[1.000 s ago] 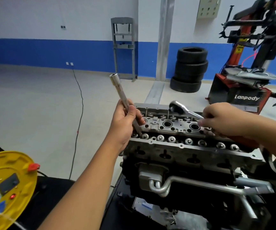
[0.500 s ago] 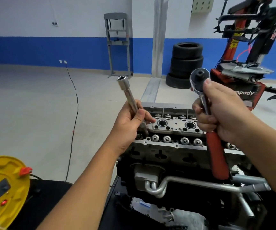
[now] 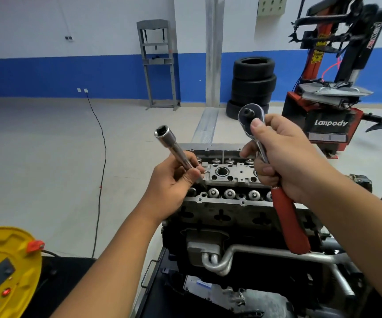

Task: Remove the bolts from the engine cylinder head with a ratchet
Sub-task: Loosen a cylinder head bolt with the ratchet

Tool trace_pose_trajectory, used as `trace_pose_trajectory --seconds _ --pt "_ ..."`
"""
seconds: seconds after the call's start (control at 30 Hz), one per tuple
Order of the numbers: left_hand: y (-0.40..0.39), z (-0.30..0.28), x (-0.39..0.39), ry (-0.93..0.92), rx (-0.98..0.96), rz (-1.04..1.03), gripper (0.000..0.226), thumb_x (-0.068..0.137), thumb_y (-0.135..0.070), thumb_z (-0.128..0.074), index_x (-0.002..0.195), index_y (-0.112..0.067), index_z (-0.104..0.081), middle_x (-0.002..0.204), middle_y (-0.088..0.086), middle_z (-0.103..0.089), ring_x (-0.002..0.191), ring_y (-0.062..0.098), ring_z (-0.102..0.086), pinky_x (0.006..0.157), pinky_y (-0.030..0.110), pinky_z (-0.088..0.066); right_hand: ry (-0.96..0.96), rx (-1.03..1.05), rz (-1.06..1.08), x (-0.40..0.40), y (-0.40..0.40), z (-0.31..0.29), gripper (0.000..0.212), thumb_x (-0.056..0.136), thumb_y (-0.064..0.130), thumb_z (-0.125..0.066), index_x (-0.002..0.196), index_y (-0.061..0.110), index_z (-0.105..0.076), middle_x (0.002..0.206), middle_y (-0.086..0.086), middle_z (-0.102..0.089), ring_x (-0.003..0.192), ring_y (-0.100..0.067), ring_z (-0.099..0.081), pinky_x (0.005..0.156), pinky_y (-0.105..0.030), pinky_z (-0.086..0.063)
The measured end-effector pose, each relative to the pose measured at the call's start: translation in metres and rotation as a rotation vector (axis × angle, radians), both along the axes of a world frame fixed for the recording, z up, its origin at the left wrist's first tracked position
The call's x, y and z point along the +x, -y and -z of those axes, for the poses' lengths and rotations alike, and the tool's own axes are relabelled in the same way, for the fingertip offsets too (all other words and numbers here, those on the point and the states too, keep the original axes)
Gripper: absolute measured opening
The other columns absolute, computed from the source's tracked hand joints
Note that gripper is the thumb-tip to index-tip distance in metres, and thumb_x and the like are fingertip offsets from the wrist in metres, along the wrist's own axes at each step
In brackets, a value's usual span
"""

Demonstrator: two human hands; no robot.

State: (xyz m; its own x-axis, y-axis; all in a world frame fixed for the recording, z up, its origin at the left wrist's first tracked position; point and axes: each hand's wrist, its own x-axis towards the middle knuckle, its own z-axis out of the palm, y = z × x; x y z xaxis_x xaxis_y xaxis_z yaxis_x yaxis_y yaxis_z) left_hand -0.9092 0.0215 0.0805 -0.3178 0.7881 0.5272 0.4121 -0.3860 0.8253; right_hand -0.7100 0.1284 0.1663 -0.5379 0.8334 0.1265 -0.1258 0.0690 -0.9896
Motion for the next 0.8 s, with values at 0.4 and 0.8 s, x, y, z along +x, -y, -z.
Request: trace_pose_trajectory --seconds 0.4,0.8 --pt "0.007 0.000 0.003 -0.020 0.074 -0.104 0.003 0.095 -0.036 -0.067 0.095 -0.037 -0.065 0.092 0.008 -0.074 0.084 0.031 -0.073 0.071 0.034 -0.063 0.031 0.045 -0.003 0.013 0.006 -0.006 0.021 0.107 0.040 -0.055 0.108 0.020 -0.059 0.073 -0.008 -0.066 0.041 -0.015 -0.035 0.046 -0.022 -0.029" --pt "0.043 -0.006 -0.036 -0.021 0.067 -0.410 0.009 0.096 -0.027 -0.069 0.090 -0.033 -0.064 0.084 0.010 -0.072 0.076 0.038 -0.068 0.074 0.060 -0.058 0.019 0.121 -0.057 -0.004 0.018 -0.017 0.012 0.101 0.034 -0.067 0.112 0.033 -0.067 0.076 -0.012 -0.072 0.041 -0.016 -0.040 0.045 -0.024 -0.033"
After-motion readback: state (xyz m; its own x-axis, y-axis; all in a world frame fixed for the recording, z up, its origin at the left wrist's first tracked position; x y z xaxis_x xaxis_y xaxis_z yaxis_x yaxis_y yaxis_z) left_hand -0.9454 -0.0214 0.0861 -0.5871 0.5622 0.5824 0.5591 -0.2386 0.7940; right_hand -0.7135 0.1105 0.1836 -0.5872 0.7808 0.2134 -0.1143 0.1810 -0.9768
